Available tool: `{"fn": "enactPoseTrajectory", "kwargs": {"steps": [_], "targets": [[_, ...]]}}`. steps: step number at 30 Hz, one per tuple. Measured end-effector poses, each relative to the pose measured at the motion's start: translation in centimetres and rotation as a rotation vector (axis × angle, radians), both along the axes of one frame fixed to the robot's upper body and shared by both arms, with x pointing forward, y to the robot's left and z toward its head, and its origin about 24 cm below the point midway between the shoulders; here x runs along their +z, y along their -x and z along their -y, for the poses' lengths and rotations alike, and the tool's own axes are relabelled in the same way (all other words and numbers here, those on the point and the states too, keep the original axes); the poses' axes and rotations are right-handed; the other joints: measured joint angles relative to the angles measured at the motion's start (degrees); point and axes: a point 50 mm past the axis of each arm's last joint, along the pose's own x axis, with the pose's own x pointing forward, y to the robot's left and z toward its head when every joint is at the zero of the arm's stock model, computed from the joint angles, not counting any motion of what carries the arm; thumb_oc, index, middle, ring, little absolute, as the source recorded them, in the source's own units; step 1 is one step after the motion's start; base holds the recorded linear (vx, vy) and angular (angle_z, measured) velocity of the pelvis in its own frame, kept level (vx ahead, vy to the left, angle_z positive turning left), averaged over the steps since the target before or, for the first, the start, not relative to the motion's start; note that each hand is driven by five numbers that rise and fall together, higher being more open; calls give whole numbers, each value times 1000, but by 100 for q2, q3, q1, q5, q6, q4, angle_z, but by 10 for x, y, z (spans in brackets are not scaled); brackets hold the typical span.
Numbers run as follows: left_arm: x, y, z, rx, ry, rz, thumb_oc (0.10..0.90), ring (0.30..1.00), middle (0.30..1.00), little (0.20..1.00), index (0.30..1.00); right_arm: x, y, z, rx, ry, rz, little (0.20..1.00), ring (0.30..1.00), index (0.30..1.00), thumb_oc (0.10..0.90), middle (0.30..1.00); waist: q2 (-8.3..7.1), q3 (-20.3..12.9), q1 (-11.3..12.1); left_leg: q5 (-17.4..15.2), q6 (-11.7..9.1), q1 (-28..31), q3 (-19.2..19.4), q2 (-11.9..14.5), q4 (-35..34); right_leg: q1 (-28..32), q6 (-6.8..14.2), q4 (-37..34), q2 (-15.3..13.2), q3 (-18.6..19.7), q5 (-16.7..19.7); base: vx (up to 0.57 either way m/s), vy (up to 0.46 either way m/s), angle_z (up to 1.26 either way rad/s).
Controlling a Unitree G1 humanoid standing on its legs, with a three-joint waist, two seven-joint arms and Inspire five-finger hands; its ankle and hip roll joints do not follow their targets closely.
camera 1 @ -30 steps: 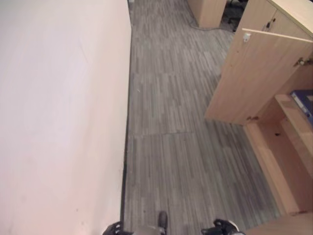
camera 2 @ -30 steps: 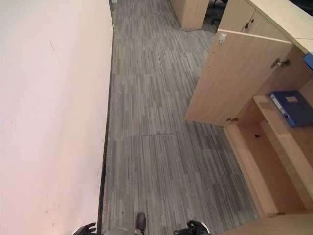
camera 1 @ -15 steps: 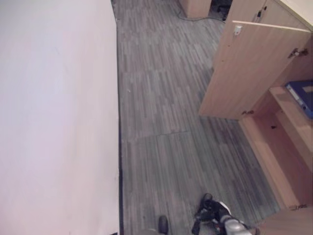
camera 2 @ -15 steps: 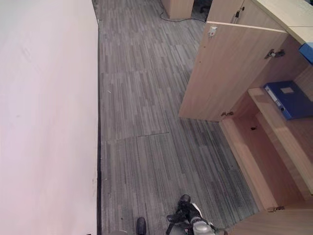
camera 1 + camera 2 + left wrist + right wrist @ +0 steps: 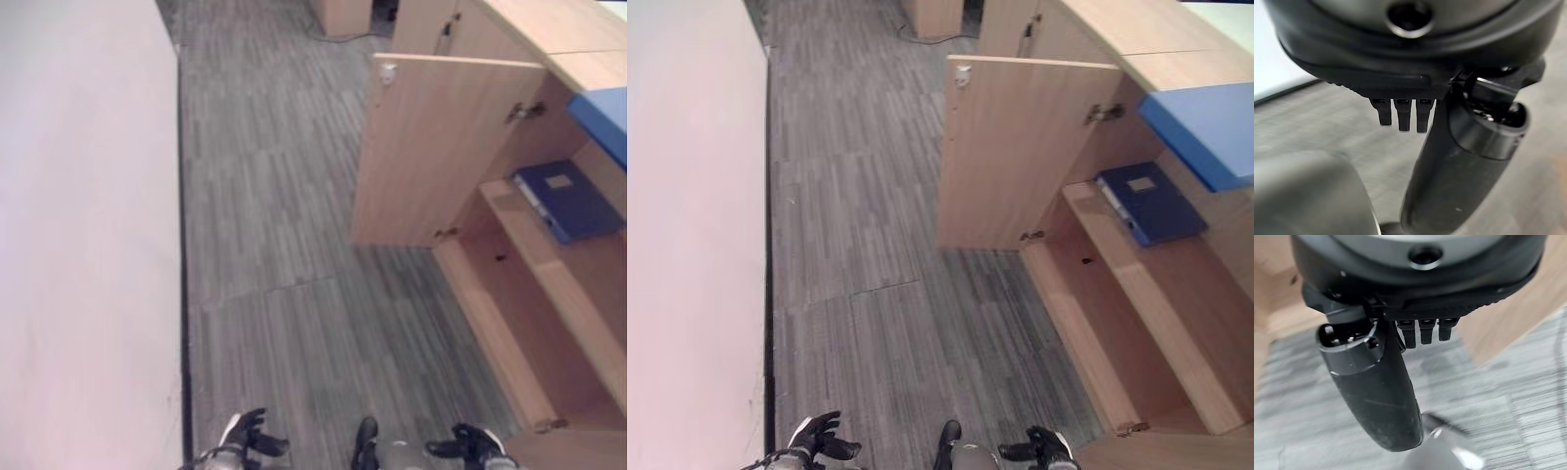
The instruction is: Put the empty folder in the office cabinet
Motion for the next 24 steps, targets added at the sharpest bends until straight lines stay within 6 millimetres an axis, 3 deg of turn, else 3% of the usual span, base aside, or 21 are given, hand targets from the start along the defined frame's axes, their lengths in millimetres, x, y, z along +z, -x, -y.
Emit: {"fn": "enactPoseTrajectory", "kwargs": {"steps": [1, 3, 4, 6, 8, 9, 10, 11, 12, 14, 15, 16, 17, 18, 19, 20, 21, 23, 24], "targets": [[6, -14, 4, -51, -8, 43, 800, 900, 900, 900, 900, 0, 3, 2, 1, 9, -4, 900, 900, 900, 800, 900, -3, -25, -117, 64, -45, -128, -127, 45, 238, 59, -141, -5, 79, 98, -102, 155, -73, -46], [25, -35, 9, -154, -16, 163, 800, 900, 900, 900, 900, -1, 10, 5, -8, 15, -21, 900, 900, 900, 800, 900, -30, -5, -110, 38, 14, -385, -232, 34, 487, 51, -234, -76, 134, 206, -90, 147, -14, -24], [42, -52, 18, -218, -2, 280, 800, 900, 900, 900, 900, -2, 19, 6, -15, 18, -50, 900, 900, 900, 800, 900, -71, 7, -39, 25, 9, -586, -307, -124, 178, 101, -254, -146, 115, 265, -89, 203, 37, -6], [57, -64, 22, -282, 10, 350, 800, 900, 900, 900, 900, -3, 20, 4, -13, 12, -61, 900, 900, 900, 800, 900, -139, 55, 25, 11, 31, -729, -457, -390, -778, 399, -242, -433, 88, 381, -41, 274, 66, -15], [58, -65, 23, -287, 15, 358, 800, 900, 900, 900, 900, -3, 16, 3, -9, 10, -54, 900, 900, 900, 800, 900, -140, 66, 128, 221, 28, -829, -609, -572, -1577, 653, -186, -722, 93, 513, 35, 180, 50, -44], [57, -63, 24, -286, 18, 351, 800, 900, 900, 900, 900, -2, 15, 3, -7, 11, -48, 900, 900, 900, 800, 900, -112, 76, 147, 554, -42, -888, -878, -657, -2207, 780, -73, -916, 145, 572, 136, 208, 48, -86], [52, -55, 23, -282, 25, 322, 800, 900, 900, 900, 900, 2, 2, 6, 10, 20, -11, 900, 900, 900, 800, 900, 150, 106, 184, 993, -95, -1220, -1119, -611, -2539, 956, -56, -1043, 294, 760, 122, 364, 79, -78], [50, -52, 23, -284, 31, 306, 800, 900, 900, 900, 900, 4, -5, 6, 24, 23, 15, 900, 900, 900, 800, 900, 265, 114, 151, 1150, -139, -1338, -1395, -668, -2774, 1076, -63, -1184, 387, 884, 89, 467, 137, -91], [49, -47, 23, -269, 38, 298, 800, 900, 900, 900, 900, 6, -11, 7, 30, 25, 35, 900, 900, 900, 800, 900, 408, 134, 223, 1279, -185, -1440, -1936, -697, -3112, 1146, -78, -1224, 474, 1146, 80, 356, 113, -70], [49, -36, 19, -217, 56, 297, 800, 900, 900, 900, 900, 6, -16, 3, 34, 12, 42, 900, 900, 900, 800, 900, 480, 151, 462, 1346, -163, -1421, -2796, -906, -3244, 1163, 29, -1117, 478, 1718, 96, 363, 214, -139], [50, -32, 18, -204, 61, 299, 800, 900, 900, 900, 900, 7, -20, 1, 40, 7, 58, 900, 900, 900, 800, 900, 528, 126, 531, 1357, -85, -1361, -2842, -956, -3214, 1178, 70, -1060, 469, 1935, 15, 405, 284, -192], [50, -27, 16, -174, 91, 297, 800, 900, 900, 900, 900, 6, -18, 0, 26, 0, 64, 900, 900, 900, 800, 900, 587, 101, 579, 1491, 27, -1142, -2975, -1088, -3040, 1239, 250, -911, 386, 2315, -140, 327, 298, -142], [52, -28, 16, -184, 94, 302, 800, 900, 900, 900, 900, 5, -16, -1, 24, -6, 65, 900, 900, 900, 800, 900, 529, 124, 547, 1578, 23, -1160, -2797, -1195, -2826, 1315, 325, -857, 303, 2402, -264, 411, 387, -123], [60, -35, 14, -202, 85, 334, 800, 900, 900, 900, 900, 3, -10, -4, 16, -21, 58, 900, 900, 900, 800, 900, 338, 137, 505, 1676, 73, -1128, -2545, -1375, -2617, 1255, 364, -696, 46, 2514, -403, 349, 364, -64], [64, -36, 11, -217, 78, 349, 800, 900, 900, 900, 900, 1, -7, -6, 10, -29, 51, 900, 900, 900, 800, 900, 257, 143, 525, 1607, 171, -1155, -2430, -1478, -2520, 1256, 516, -555, -77, 2623, -570, 245, 277, -93], [73, -44, 7, -238, 61, 386, 800, 900, 900, 900, 900, -1, -3, -9, 3, -35, 36, 900, 900, 900, 800, 900, 174, 122, 578, 1675, 225, -1148, -2145, -1607, -2375, 1132, 463, -449, -292, 2735, -654, 166, 192, -90], [77, -45, 5, -249, 53, 399, 800, 900, 900, 900, 900, -1, -2, -10, 8, -35, 26, 900, 900, 900, 800, 900, 140, 102, 603, 1661, 262, -1144, -2028, -1643, -2372, 1137, 554, -406, -368, 2817, -718, 189, 280, -117], [88, -56, -5, -278, 9, 435, 800, 900, 900, 900, 900, -4, 3, -13, 0, -46, -4, 900, 900, 900, 800, 900, 119, 79, 598, 1620, 601, -1083, -1497, -1766, -2275, 998, 677, -310, -703, 2786, -544, 129, 215, -104], [89, -56, -9, -267, 0, 437, 800, 900, 900, 900, 900, -4, 2, -14, -7, -48, -1, 900, 900, 900, 800, 900, 140, 77, 578, 1582, 669, -1055, -1345, -1772, -2282, 946, 790, -287, -759, 2808, -453, 108, 211, -104]]}}
